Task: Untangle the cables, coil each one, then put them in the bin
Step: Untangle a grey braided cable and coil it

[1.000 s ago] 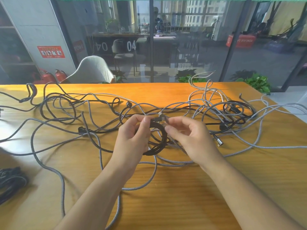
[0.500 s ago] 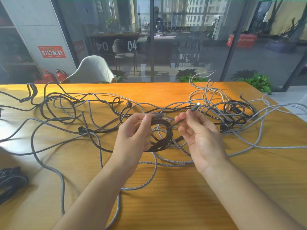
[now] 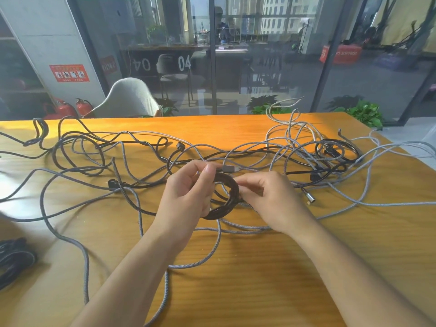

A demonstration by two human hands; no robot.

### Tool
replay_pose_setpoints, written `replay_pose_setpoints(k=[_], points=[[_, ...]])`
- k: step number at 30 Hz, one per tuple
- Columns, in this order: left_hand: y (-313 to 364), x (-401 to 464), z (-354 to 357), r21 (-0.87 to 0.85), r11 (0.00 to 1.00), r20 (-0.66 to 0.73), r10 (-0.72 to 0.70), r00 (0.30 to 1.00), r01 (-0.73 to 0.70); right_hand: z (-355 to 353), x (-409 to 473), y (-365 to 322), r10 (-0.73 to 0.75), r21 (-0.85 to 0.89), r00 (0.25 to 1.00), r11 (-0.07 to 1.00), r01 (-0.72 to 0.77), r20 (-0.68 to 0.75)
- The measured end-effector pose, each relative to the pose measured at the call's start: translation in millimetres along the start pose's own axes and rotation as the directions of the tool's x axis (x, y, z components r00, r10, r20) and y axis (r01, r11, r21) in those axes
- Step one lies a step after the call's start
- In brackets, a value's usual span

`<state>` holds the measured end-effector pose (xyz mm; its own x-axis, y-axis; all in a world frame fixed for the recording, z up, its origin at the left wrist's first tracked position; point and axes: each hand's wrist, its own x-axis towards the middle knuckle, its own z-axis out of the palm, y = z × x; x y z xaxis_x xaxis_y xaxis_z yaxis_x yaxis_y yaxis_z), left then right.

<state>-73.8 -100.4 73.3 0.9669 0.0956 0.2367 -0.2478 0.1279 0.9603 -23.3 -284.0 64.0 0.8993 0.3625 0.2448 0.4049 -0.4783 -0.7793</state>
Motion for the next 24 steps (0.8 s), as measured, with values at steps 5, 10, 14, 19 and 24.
replay_pose_setpoints(k=[5, 10, 14, 19, 24], points=[[-0.6, -0.7, 0.2, 0.02, 1.0, -0.01, -0.01, 1.0, 0.011, -8.8, 1.2, 2.8, -0.083, 0.042, 0.99, 0.996, 0.079, 0.11], [0.8, -0.1, -0.3, 0.038, 0.999, -0.05, -0.024, 0.998, 0.026, -9.2, 1.7, 5.5, -0.1, 0.341, 0.964, 0.94, 0.01, 0.247], [0.2, -1.4, 4.3, 0.022, 0.999, -0.039, -0.043, 0.998, 0.044, -9.6, 1.3, 5.1, -0.064, 0.521, 0.956, 0.848, -0.1, 0.288], [-3.1, -4.6, 9.4, 0.065, 0.996, 0.022, -0.056, 0.998, 0.055, -12.7, 2.4, 8.0, -0.02, 0.632, 0.937, 0.744, -0.22, 0.349], [-4.4, -5.5, 11.5, 0.118, 0.992, 0.02, -0.039, 0.999, 0.037, -12.5, -0.3, 2.3, -0.069, 0.651, 0.926, 0.731, -0.205, 0.37]])
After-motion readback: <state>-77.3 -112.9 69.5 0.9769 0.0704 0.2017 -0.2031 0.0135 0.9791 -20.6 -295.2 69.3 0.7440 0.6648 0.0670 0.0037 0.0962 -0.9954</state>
